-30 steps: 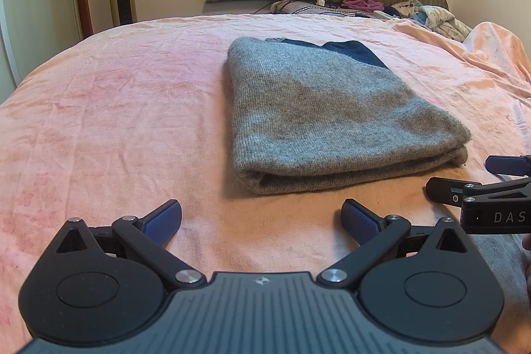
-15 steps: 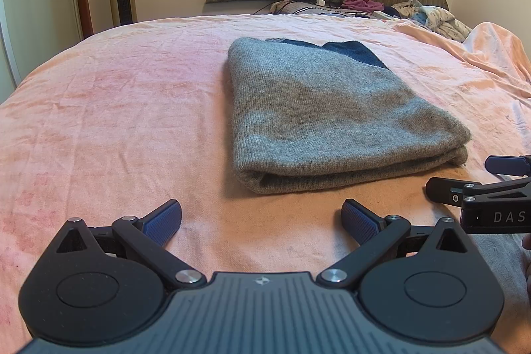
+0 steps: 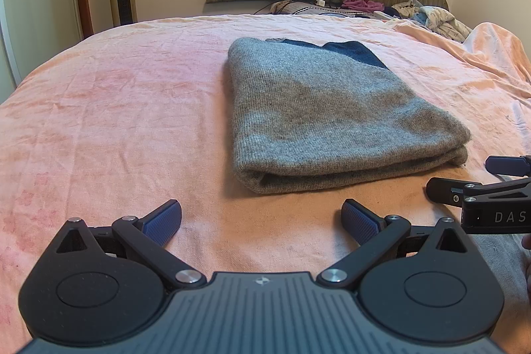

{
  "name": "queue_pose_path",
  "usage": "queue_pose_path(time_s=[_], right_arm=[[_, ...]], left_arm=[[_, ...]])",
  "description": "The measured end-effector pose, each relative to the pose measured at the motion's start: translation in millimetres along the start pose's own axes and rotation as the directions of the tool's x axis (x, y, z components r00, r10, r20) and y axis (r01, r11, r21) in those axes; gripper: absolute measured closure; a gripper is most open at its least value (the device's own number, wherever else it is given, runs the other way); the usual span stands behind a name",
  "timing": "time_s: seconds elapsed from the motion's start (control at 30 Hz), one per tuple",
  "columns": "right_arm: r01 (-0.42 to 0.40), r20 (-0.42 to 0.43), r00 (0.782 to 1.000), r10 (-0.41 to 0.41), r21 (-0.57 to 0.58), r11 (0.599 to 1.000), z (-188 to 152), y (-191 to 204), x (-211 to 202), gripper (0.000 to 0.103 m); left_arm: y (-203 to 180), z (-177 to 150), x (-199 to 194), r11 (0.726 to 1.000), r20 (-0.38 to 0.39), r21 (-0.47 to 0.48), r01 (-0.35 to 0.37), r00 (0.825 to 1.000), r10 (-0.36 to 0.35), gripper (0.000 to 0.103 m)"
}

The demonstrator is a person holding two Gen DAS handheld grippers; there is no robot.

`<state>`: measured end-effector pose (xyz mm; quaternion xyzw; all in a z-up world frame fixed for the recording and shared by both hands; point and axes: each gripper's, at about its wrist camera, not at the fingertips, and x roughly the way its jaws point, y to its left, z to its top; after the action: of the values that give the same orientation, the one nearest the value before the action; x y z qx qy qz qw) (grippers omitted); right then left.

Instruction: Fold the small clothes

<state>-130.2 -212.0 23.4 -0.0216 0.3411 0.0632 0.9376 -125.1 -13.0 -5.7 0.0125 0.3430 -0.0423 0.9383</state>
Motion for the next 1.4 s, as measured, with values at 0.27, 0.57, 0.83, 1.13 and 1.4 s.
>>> queue_pose_path(time_s=[0.27,0.57,0.83,1.13,1.4], right_arm=[[0.0,0.0,1.0,0.0,0.0,1.0,-0.1,0.0,0.0,0.0],[0.053,-0.006,0.999,-0.052,0.04,0.998,0.1,7.0,0.6,0.0],[0.056,-0.005,0.998,-0.056,0.041,0.998,0.4,6.8,1.7,0.0],[0.056,-0.005,0.998,-0.056,0.041,0.998,0.1,6.9,1.6,0.0],[0.056,-0.005,0.998,-0.056,0.041,0.998,0.2,6.8,1.7,0.0]], left_arm=[[3.2,0.4,-4.2,0.999,0.001,-0.05,0.008,1.0,-0.008,0.0],[-6.5,1.3,-2.9,0.997,-0.023,-0.051,-0.051,0.998,0.05,0.0],[-10.2,2.4,-2.5,0.996,-0.032,-0.056,-0.067,0.997,0.065,0.0],[-10.2,-1.9,-4.9,0.997,-0.015,-0.056,-0.057,0.998,0.056,0.0],[-9.8,-3.5,-8.1,0.997,-0.01,-0.057,-0.055,0.998,0.054,0.0]])
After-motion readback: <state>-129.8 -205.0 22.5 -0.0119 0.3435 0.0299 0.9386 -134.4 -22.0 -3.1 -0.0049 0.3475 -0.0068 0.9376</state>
